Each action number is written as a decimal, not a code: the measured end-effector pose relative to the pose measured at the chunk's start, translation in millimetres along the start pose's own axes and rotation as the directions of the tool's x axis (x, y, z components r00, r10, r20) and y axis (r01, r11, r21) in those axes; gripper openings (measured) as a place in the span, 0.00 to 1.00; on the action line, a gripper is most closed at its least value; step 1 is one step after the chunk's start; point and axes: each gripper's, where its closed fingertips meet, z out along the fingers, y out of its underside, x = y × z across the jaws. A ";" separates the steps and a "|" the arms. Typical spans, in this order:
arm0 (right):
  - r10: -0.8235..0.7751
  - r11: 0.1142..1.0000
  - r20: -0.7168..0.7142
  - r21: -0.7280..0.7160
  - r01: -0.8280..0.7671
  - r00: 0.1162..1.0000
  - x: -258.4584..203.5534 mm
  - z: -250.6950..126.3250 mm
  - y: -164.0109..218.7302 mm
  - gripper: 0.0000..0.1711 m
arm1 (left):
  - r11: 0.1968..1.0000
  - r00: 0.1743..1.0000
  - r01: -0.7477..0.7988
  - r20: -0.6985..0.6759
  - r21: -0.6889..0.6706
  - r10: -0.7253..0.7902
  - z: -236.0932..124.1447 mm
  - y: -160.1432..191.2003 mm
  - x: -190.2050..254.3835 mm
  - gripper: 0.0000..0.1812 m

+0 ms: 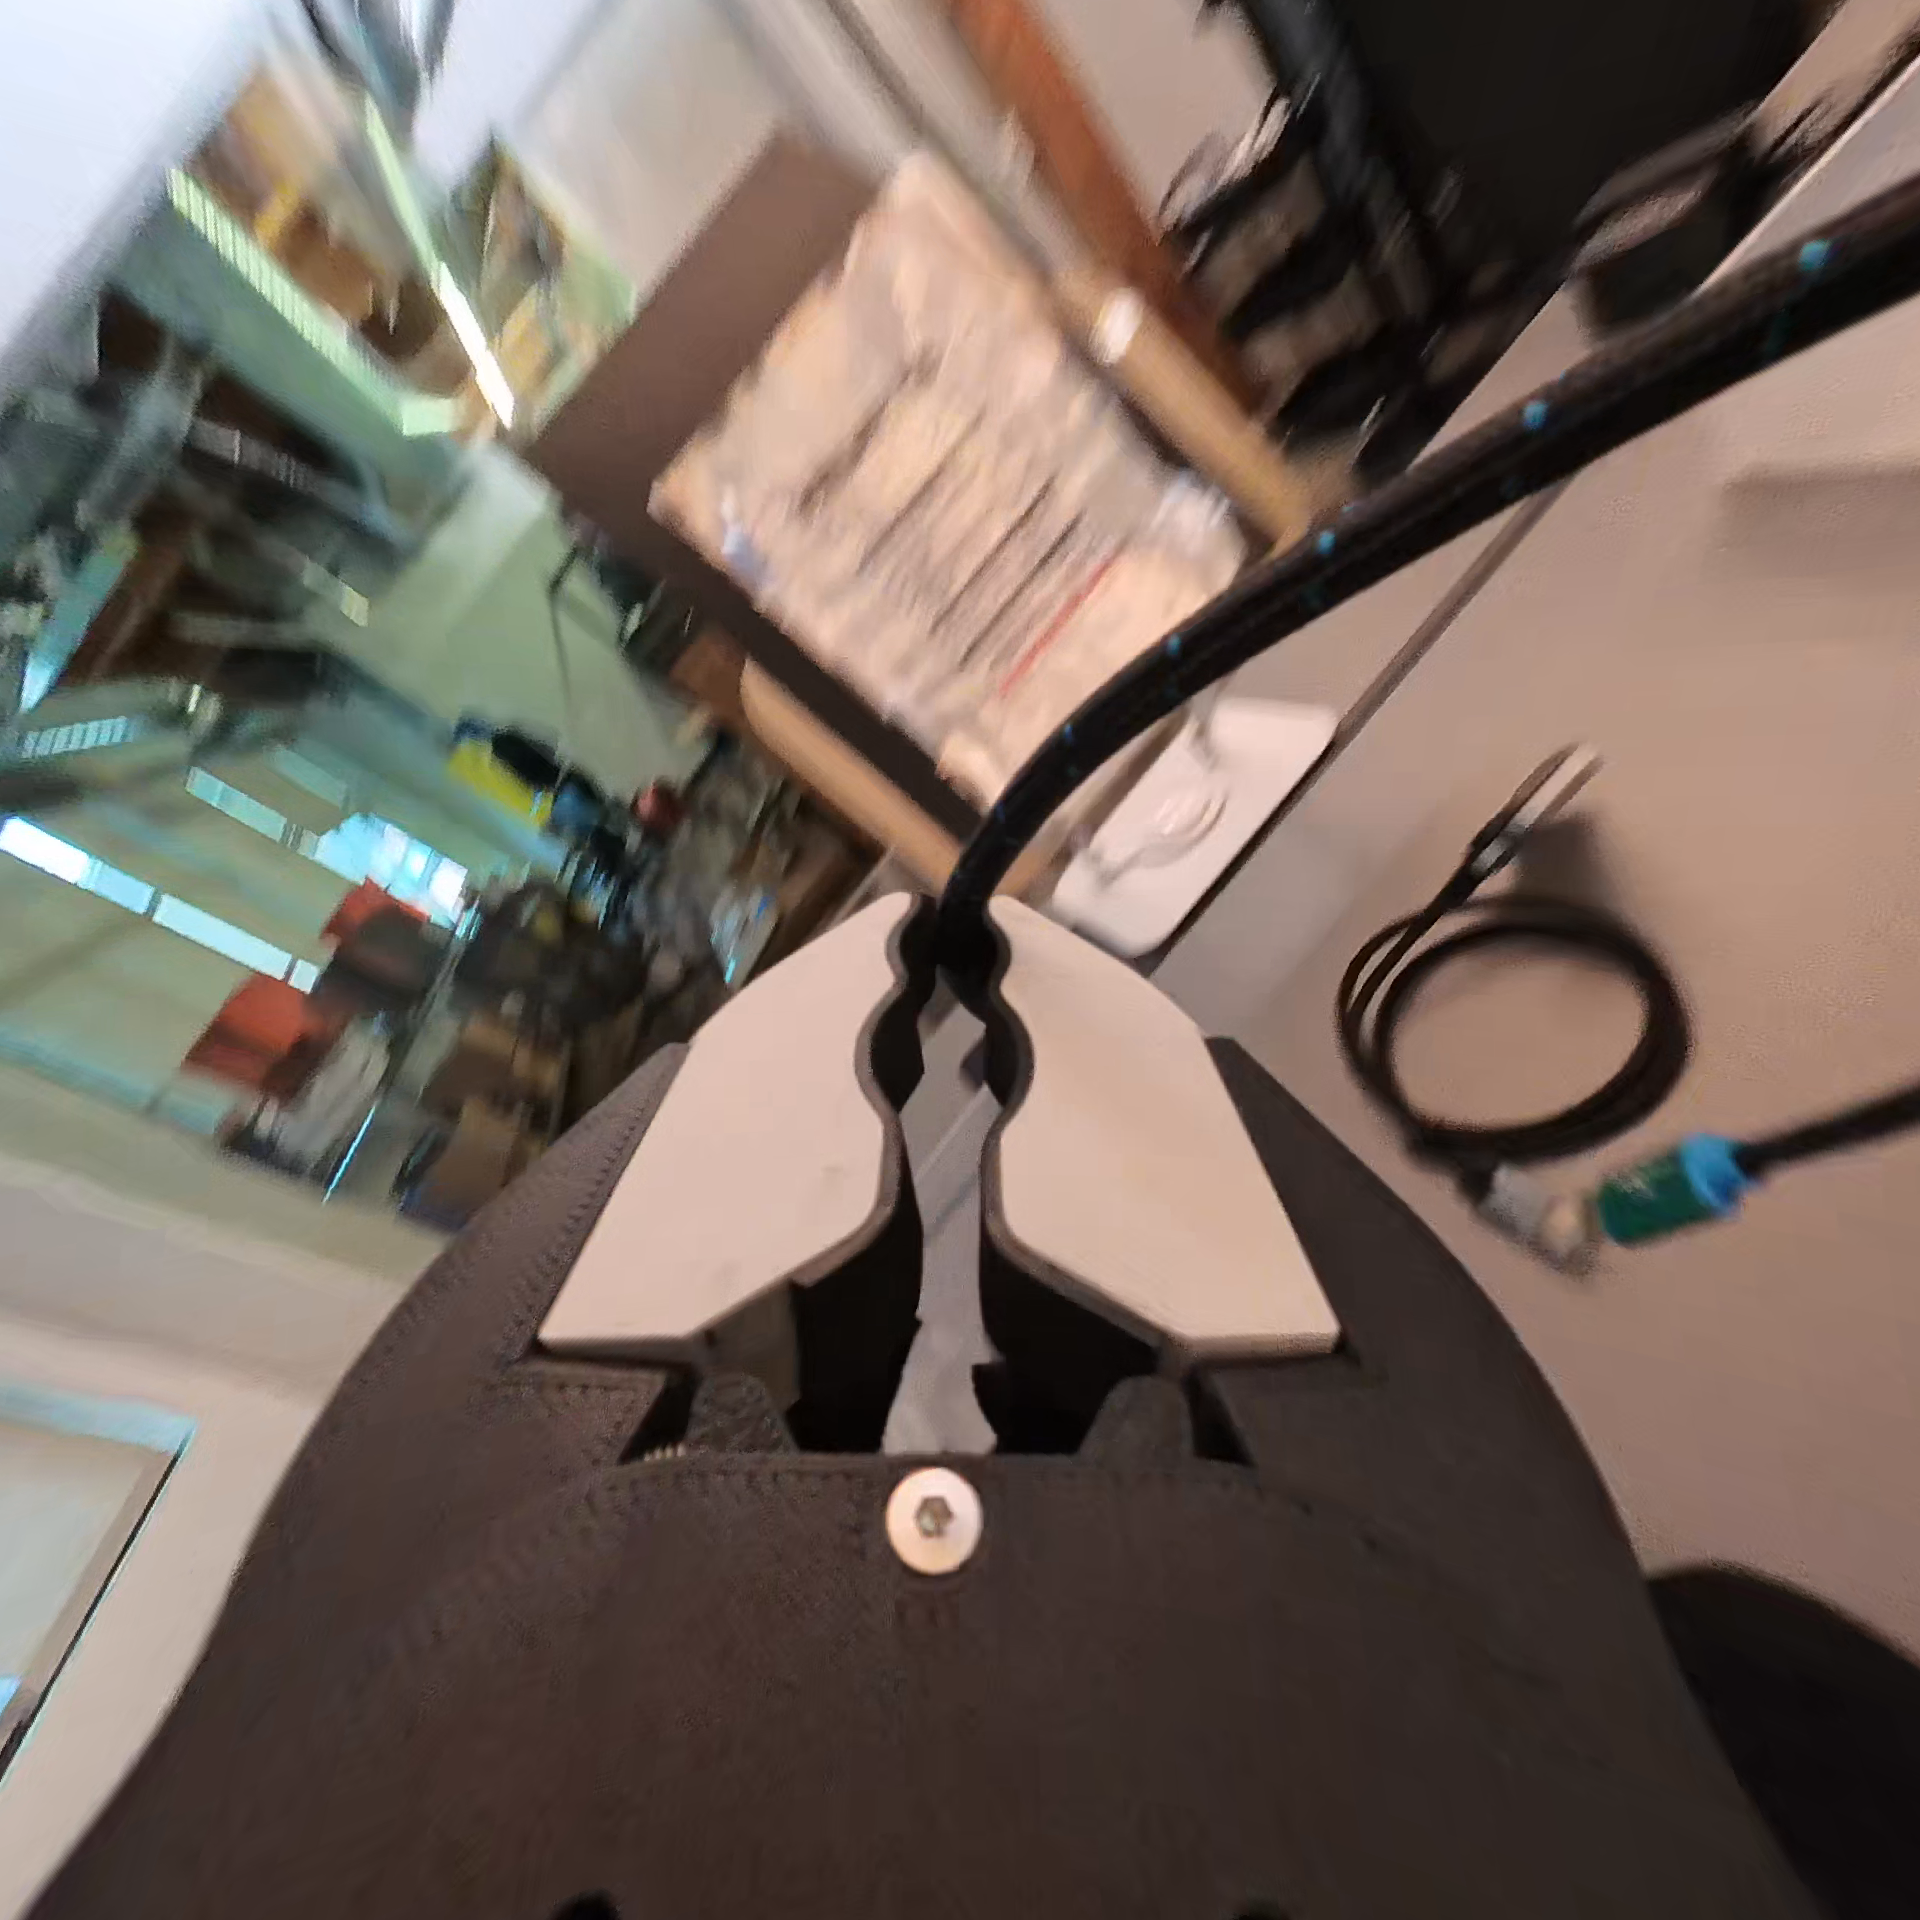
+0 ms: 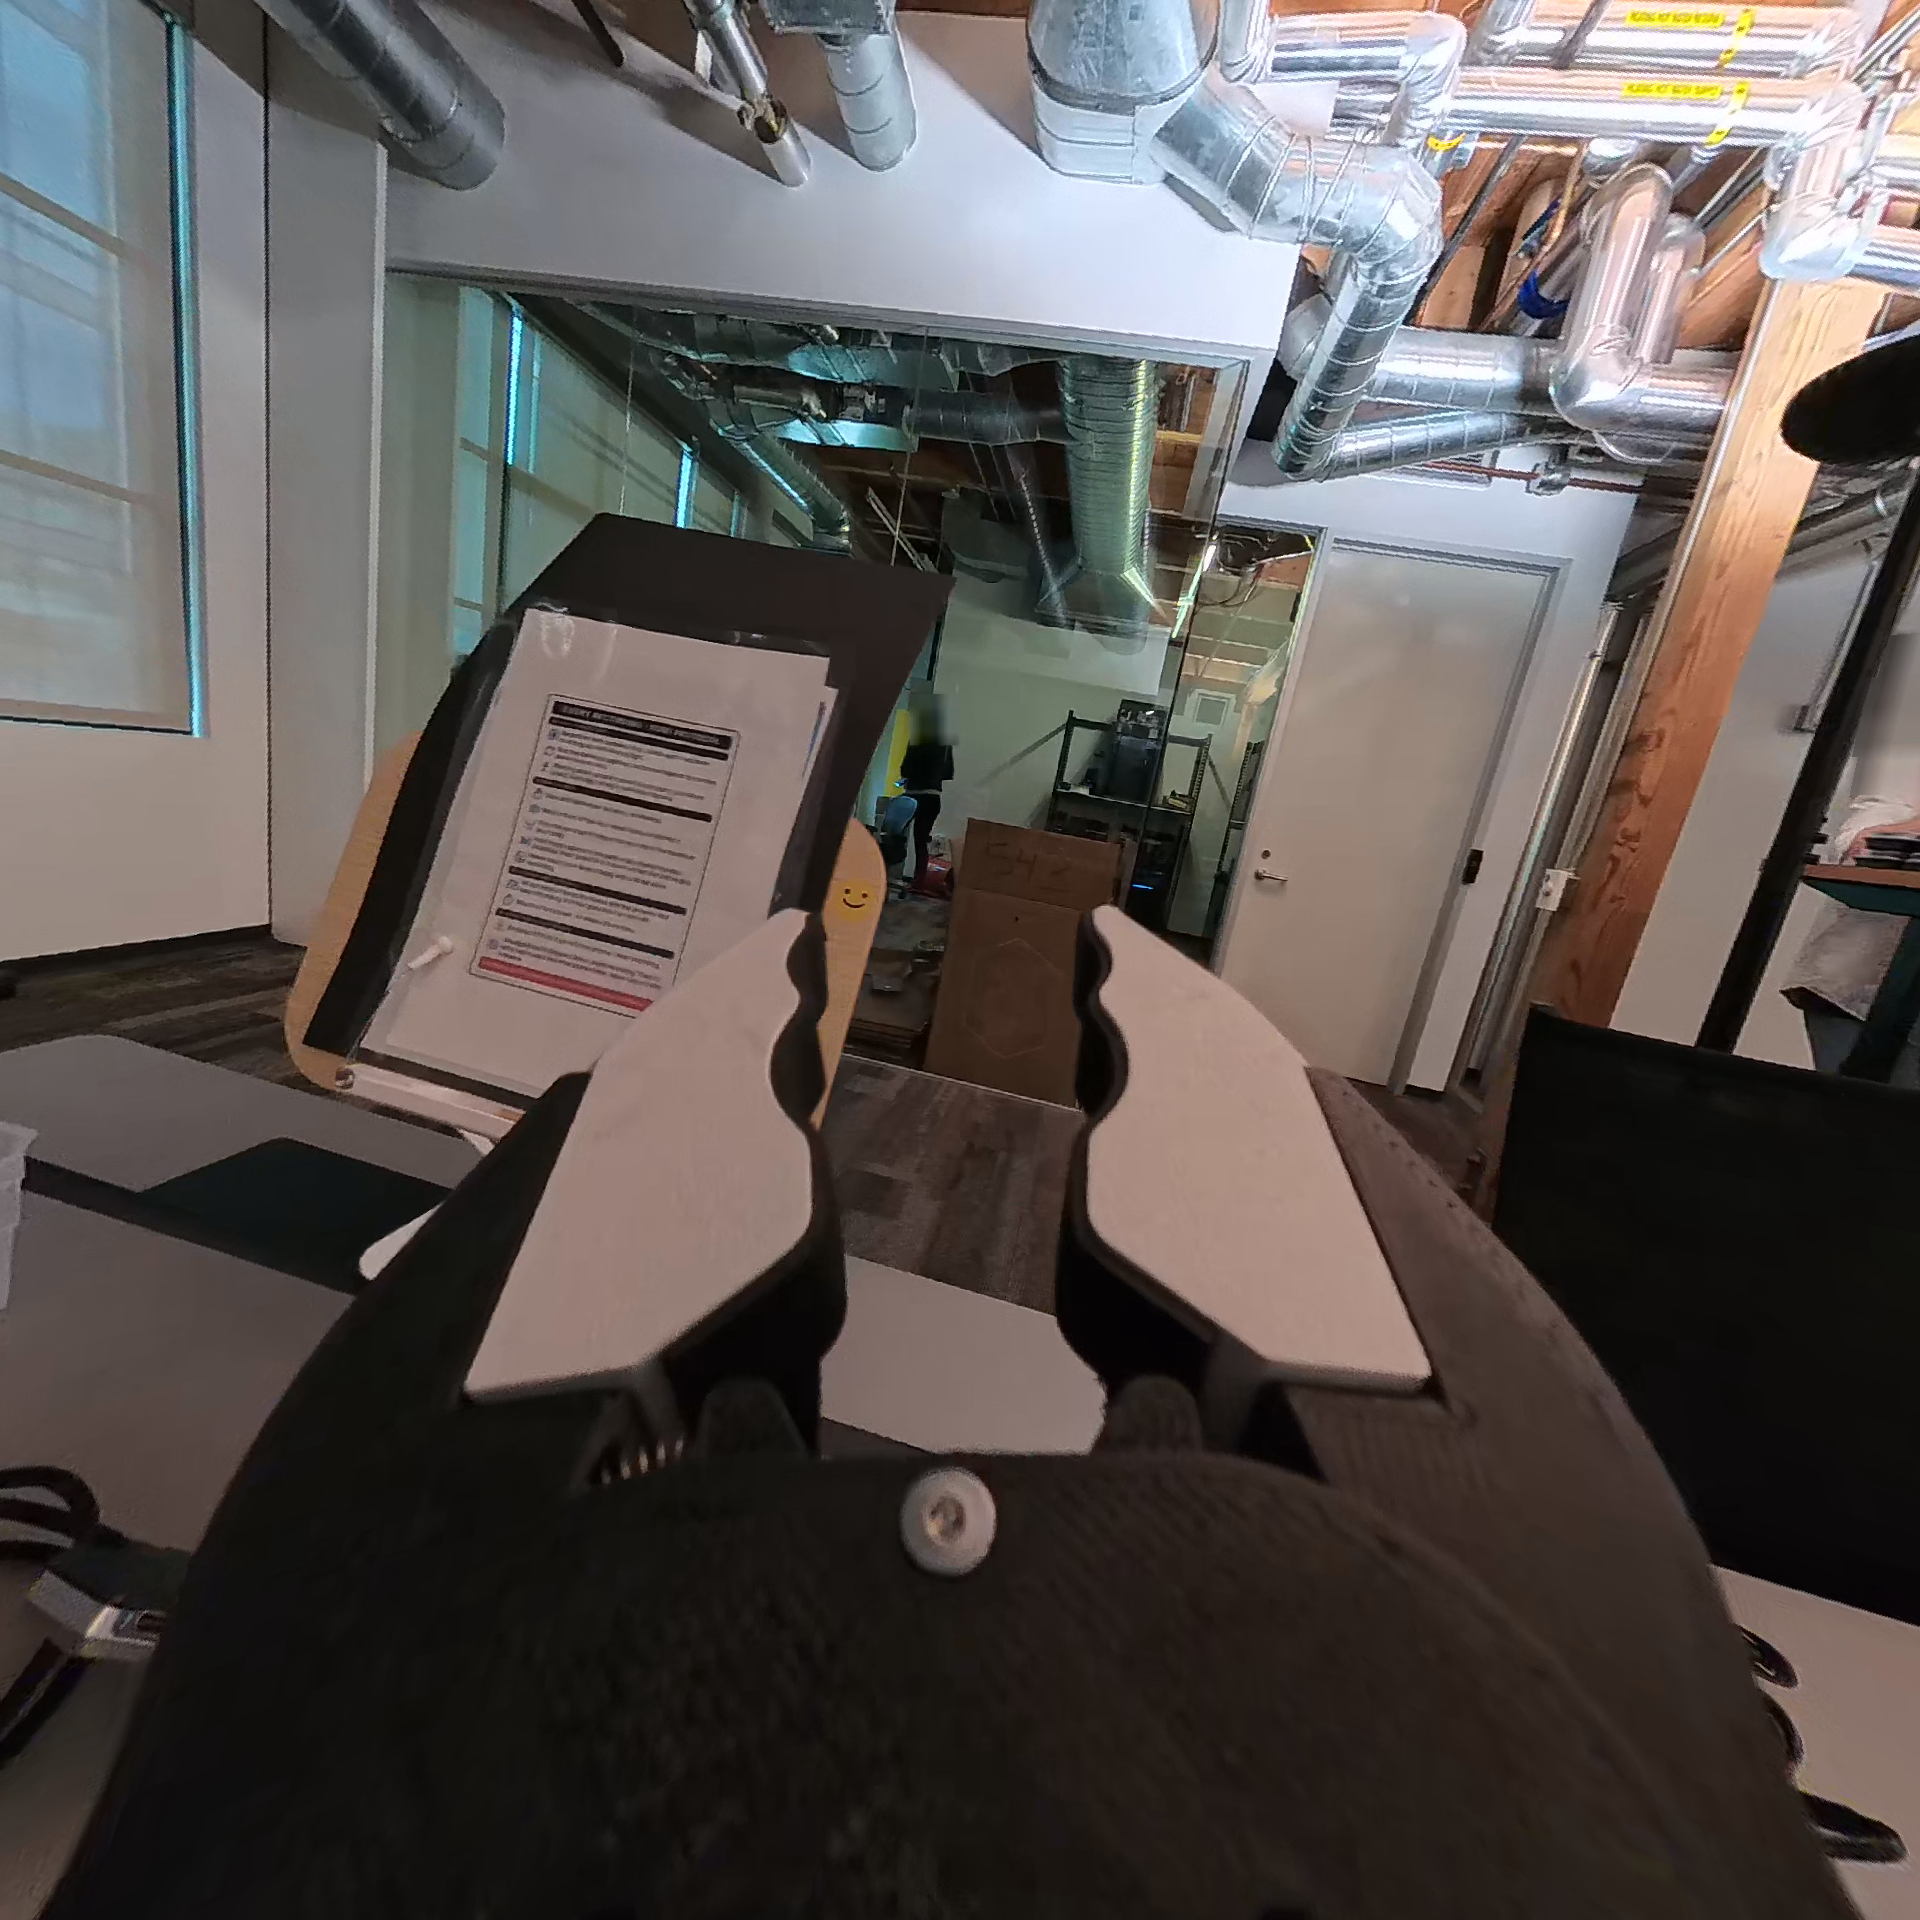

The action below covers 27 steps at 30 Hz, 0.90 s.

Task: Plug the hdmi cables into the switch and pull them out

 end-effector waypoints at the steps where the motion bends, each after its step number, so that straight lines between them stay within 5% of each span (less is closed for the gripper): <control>1: -0.007 1.000 0.009 -0.005 0.007 1.000 -4.1 1.4 1.0 0.27 | 0.997 0.999 0.000 -0.040 0.072 0.003 1.0 -17.8 10.5 0.04; 8: -0.082 0.992 0.161 -0.083 0.097 0.983 -55.2 14.1 16.1 0.27 | 0.962 0.970 -0.099 -0.191 0.255 0.150 30.5 -62.4 68.0 0.04; 12: -0.146 0.975 0.398 -0.095 0.199 0.906 -113.7 12.3 26.8 0.27 | 0.959 0.936 -0.067 -0.315 0.275 0.156 44.5 -58.8 88.0 0.04; 14: -0.130 0.973 0.594 -0.078 0.218 0.794 -160.0 -1.3 30.8 0.27 | 0.963 0.918 -0.076 -0.358 0.259 0.169 51.2 -53.7 97.5 0.04; 18: -0.106 0.960 0.897 -0.020 0.278 0.430 -251.0 -53.7 46.1 0.23 | 0.956 0.868 -0.102 -0.444 0.274 0.220 55.3 -54.0 122.8 0.04; 27: 0.172 0.936 0.980 -0.194 0.292 0.101 -325.7 -100.4 81.0 0.16 | 0.929 0.717 -0.215 -0.598 0.300 0.359 56.6 -53.1 187.5 0.04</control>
